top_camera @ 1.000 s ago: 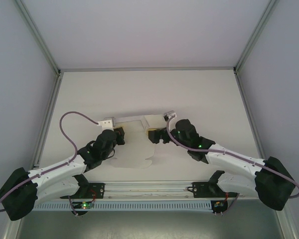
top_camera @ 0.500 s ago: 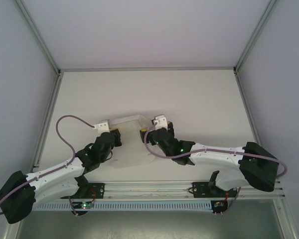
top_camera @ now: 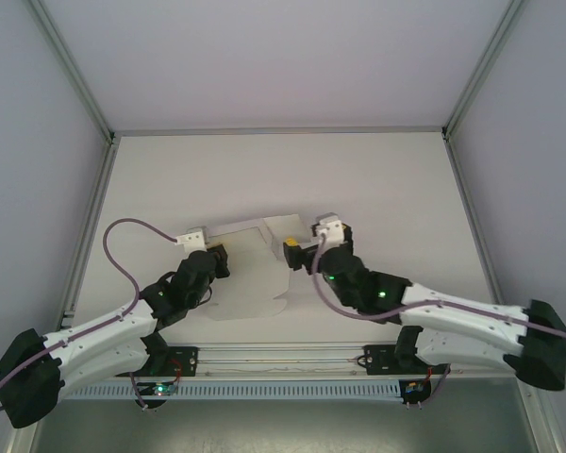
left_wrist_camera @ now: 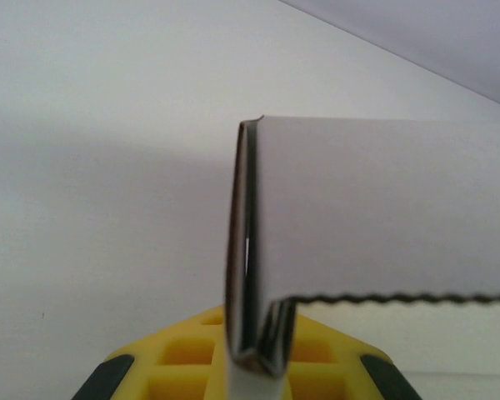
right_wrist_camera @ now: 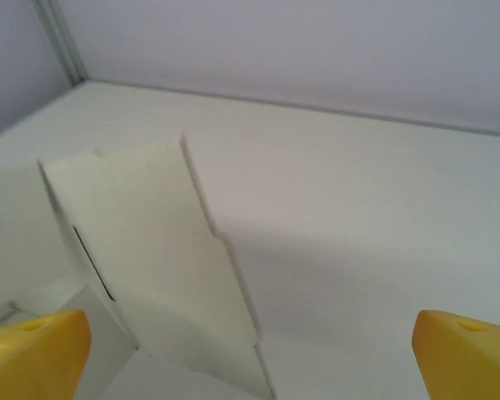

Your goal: Assemble paper box

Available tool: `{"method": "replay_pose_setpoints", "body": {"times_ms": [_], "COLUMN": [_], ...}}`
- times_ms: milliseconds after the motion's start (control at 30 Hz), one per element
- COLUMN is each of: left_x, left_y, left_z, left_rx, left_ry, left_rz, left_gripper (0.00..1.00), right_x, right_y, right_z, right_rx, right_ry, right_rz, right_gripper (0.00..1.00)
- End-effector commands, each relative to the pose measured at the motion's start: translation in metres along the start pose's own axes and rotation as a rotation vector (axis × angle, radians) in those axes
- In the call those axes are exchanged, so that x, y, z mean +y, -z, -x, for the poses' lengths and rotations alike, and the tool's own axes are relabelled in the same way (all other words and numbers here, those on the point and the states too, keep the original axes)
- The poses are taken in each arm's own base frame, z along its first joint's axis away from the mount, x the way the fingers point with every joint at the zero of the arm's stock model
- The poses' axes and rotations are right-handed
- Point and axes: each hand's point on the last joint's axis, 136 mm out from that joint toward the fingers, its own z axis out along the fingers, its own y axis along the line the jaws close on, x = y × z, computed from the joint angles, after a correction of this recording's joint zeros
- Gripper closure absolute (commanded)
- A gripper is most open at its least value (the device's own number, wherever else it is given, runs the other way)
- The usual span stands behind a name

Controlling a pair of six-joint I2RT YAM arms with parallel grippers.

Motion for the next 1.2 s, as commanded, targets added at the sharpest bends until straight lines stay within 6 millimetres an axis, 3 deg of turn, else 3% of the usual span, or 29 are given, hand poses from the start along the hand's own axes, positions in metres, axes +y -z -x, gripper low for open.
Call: {"method": "replay_pose_setpoints", "body": {"times_ms": [0,233,333,433,567,700,900,1167], "left_x": [-0.018,-0.03,-0.038,-0.049,-0.065,-0.066,-0.065,-0.058], "left_y": [0.003,-0.002,-0.006,-0.011,-0.018,-0.025,-0.029,-0.022], "left_z": [0.011,0.008,0.011,0.018,0.02,0.02,0.017,0.013], "left_rx": [-0.008,0.044,0.045,0.052,0.055,0.046,0.074,0.075], "left_ry": [-0.022,-0.055,-0.078,-0.106,-0.132,-0.114,-0.101,-0.066], "left_rz": [-0.043,-0.067,-0.079,-0.08,-0.124,-0.121,-0.092,-0.095], "left_gripper": [1.0,1.0,1.0,1.0,1.0,1.0,1.0,1.0], "right_x": [-0.008,-0.074,-0.108,-0.121,-0.111,-0.089,-0.042,0.003], "right_y": [0.016,0.033,0.024,0.005,-0.017,-0.026,-0.011,0.009], "right_z": [-0.014,0.002,0.004,0.003,0.003,-0.004,-0.012,-0.025], "right_rx": [0.062,0.055,0.066,0.097,0.12,0.168,0.199,0.232], "right_ry": [-0.015,-0.097,-0.178,-0.268,-0.269,-0.236,-0.167,-0.067], "right_rz": [0.081,-0.004,-0.064,-0.017,0.106,0.233,0.453,0.646], "right_gripper": [0.02,0.02,0.02,0.02,0.02,0.02,0.03,0.11]}}
